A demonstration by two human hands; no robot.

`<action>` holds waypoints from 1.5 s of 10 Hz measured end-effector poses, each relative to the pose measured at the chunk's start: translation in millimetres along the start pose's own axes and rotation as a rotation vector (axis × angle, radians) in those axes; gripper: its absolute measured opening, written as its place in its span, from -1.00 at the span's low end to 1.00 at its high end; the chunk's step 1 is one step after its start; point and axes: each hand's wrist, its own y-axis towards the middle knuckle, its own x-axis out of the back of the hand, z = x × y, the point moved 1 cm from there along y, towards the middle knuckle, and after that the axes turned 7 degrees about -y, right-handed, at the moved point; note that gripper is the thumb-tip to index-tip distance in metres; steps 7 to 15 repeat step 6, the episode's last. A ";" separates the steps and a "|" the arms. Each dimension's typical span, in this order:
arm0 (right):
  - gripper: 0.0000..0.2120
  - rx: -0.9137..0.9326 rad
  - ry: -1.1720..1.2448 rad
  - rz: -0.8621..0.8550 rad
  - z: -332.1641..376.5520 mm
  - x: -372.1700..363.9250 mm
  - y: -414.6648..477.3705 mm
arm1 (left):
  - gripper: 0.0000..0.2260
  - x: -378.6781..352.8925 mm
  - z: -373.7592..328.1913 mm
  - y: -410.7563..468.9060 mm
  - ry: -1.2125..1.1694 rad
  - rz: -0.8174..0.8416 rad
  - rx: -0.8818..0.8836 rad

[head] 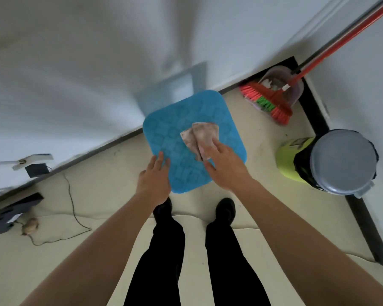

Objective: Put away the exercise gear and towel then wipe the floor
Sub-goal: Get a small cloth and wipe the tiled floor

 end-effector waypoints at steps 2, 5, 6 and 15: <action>-0.39 -0.037 -0.168 0.033 -13.1 -18.9 -2.0 | -0.40 7.0 0.4 -0.6 0.013 0.032 -0.009; -0.18 0.108 -0.483 0.184 1.9 -43.3 28.1 | -0.36 13.7 3.5 -3.3 0.028 0.101 -0.020; -0.15 0.082 -0.383 0.185 7.7 -10.3 25.4 | -0.39 32.9 1.9 -8.1 0.031 0.115 -0.015; -0.15 0.082 -0.383 0.185 7.7 -10.3 25.4 | -0.39 32.9 1.9 -8.1 0.031 0.115 -0.015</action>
